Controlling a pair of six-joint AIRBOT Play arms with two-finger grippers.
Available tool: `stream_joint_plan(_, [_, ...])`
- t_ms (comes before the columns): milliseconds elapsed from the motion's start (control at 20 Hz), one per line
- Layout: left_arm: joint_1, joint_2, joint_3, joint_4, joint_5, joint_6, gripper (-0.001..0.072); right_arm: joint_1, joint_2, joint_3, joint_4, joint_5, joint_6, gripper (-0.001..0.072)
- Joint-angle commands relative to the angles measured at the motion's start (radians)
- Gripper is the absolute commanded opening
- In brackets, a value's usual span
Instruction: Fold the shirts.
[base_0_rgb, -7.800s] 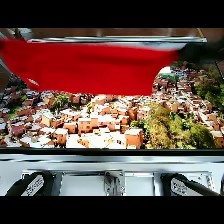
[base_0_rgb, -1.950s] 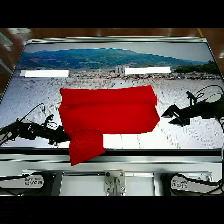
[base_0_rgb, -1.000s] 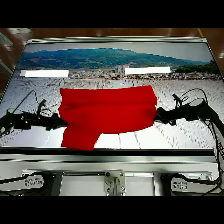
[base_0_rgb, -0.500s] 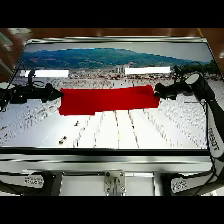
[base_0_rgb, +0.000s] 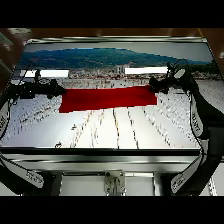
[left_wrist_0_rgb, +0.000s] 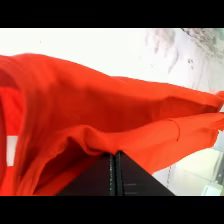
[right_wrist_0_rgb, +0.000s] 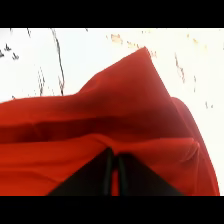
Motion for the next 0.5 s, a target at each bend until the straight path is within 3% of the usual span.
stream_joint_plan(0, [-0.002, -0.051, 0.012, -0.003, -0.011, -0.029, 0.0211, 0.001, -0.024, 0.018, 0.005, 0.000, 0.003, 0.0481])
stream_joint_plan(50, [0.002, -0.049, 0.015, -0.003, -0.032, -0.026, 0.0477, 0.001, -0.019, 0.018, 0.003, 0.019, -0.022, 0.0543])
stream_joint_plan(100, [0.010, -0.049, 0.027, -0.003, -0.060, -0.026, 0.0553, -0.006, -0.008, 0.018, -0.016, 0.045, -0.053, 0.0543])
stream_joint_plan(150, [0.023, -0.048, 0.043, -0.003, -0.092, -0.026, 0.0552, -0.016, 0.005, 0.018, -0.061, 0.070, -0.056, 0.0587])
stream_joint_plan(200, [0.038, -0.047, 0.061, -0.003, -0.124, -0.026, 0.0550, -0.032, 0.014, 0.018, -0.109, 0.098, -0.045, 0.0683])
stream_joint_plan(300, [0.062, -0.037, 0.096, -0.003, -0.181, -0.026, 0.0521, -0.078, 0.014, 0.018, -0.121, 0.153, 0.012, 0.0683])
stream_joint_plan(450, [0.068, -0.003, 0.116, -0.003, -0.222, -0.026, 0.0521, -0.124, -0.026, 0.018, 0.025, 0.184, 0.013, 0.0683])
